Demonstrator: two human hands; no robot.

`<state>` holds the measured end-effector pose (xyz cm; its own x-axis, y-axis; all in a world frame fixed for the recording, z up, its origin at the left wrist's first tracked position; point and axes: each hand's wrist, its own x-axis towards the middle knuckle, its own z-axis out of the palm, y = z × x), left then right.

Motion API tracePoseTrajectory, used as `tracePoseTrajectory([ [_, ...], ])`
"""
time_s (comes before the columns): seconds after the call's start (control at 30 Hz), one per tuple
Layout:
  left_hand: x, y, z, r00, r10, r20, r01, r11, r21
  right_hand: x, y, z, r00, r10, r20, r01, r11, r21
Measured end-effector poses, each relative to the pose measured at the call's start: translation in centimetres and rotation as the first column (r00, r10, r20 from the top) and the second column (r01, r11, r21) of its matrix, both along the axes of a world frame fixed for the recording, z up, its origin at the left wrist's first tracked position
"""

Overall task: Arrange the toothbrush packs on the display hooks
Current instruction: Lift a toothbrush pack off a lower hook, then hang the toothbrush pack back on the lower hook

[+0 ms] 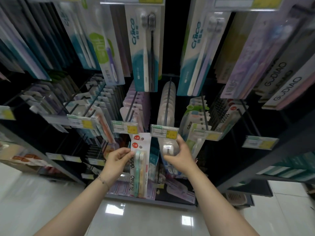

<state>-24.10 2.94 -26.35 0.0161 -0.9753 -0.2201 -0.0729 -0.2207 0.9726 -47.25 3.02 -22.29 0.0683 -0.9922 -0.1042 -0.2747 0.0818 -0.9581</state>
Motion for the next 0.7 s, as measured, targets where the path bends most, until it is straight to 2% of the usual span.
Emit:
tracePoseTrajectory([
  [0.1, -0.2, -0.2, 0.0, 1.0, 0.005, -0.006, -0.005, 1.0, 0.002, -0.4, 0.4, 0.6, 0.997, -0.018, 0.079, 0.019, 1.0, -0.016],
  [0.23, -0.1, -0.6, -0.2, 1.0, 0.0, -0.028, 0.0, 1.0, 0.019, -0.2, -1.1, -0.4, 0.999, 0.051, 0.001, -0.051, 0.999, -0.008],
  [0.7, -0.2, -0.9, -0.2, 0.999, 0.002, -0.039, -0.001, 1.0, 0.013, -0.3, -1.8, -1.3, 0.998, 0.048, 0.028, -0.05, 0.994, 0.102],
])
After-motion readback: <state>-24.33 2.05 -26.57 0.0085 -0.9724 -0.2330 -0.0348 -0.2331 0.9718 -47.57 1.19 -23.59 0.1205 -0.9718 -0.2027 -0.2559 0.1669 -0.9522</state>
